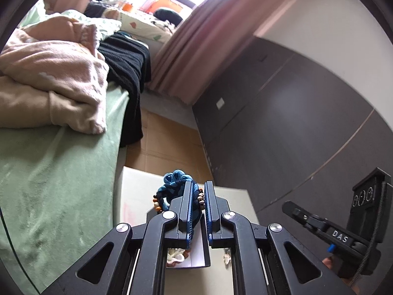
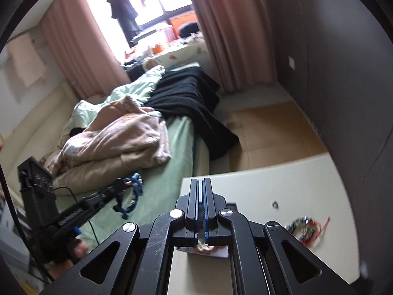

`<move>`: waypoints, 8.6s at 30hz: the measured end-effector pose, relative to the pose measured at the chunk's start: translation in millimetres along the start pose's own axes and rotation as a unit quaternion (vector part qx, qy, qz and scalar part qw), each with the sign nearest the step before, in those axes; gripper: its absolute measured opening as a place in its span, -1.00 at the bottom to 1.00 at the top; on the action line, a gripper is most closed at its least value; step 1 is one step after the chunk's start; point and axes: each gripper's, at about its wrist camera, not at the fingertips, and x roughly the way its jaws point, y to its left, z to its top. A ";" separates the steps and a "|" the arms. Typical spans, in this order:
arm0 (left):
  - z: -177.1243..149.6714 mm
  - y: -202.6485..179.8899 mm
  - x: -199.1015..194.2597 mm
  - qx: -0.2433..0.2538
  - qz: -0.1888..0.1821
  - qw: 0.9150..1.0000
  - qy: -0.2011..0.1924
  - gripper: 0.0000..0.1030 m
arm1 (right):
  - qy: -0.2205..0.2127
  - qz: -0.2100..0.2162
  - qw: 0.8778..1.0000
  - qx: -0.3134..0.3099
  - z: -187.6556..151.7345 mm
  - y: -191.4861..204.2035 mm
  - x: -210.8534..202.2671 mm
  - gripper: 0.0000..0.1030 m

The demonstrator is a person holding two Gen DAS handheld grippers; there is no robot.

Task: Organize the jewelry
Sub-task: 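Lower both held bracelets into the black box and open both tools, then grasp the dark bead bracelet with the left tool, then carry the dark bracelet to the box with the left tool while the right tool grasps the red string bracelet, then release both bracelets into the black box by opening both tools, then move both open tools over the remaining jewelry on the table, then grasp the white butterfly pendant with the left tool while the right tool grasps the green-black bead bracelet, then drop the butterfly into the black box with the left tool while the right tool lifts the bead bracelet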

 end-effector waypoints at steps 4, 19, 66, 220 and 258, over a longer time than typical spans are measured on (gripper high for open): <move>-11.9 -9.4 27.3 0.019 0.015 0.999 0.044 -0.82 | -0.001 -0.004 1.000 0.029 -11.4 -34.8 8.4 -0.43; -45.3 -45.5 94.7 0.060 0.043 0.991 0.114 0.21 | 0.006 -0.027 0.989 0.145 -35.0 -161.2 -6.1 -0.18; -161.5 -152.9 223.7 0.253 0.054 0.939 0.228 -0.83 | 0.086 -0.031 0.970 0.225 -61.3 -263.4 -6.7 0.18; -175.7 -130.4 210.1 0.251 0.130 0.924 0.257 -0.16 | 0.101 -0.007 0.975 0.198 -70.8 -252.1 -5.0 0.25; -71.1 -54.6 95.0 0.117 0.098 0.979 0.138 -0.15 | 0.192 -0.201 0.960 0.026 -70.1 -180.6 118.9 -0.80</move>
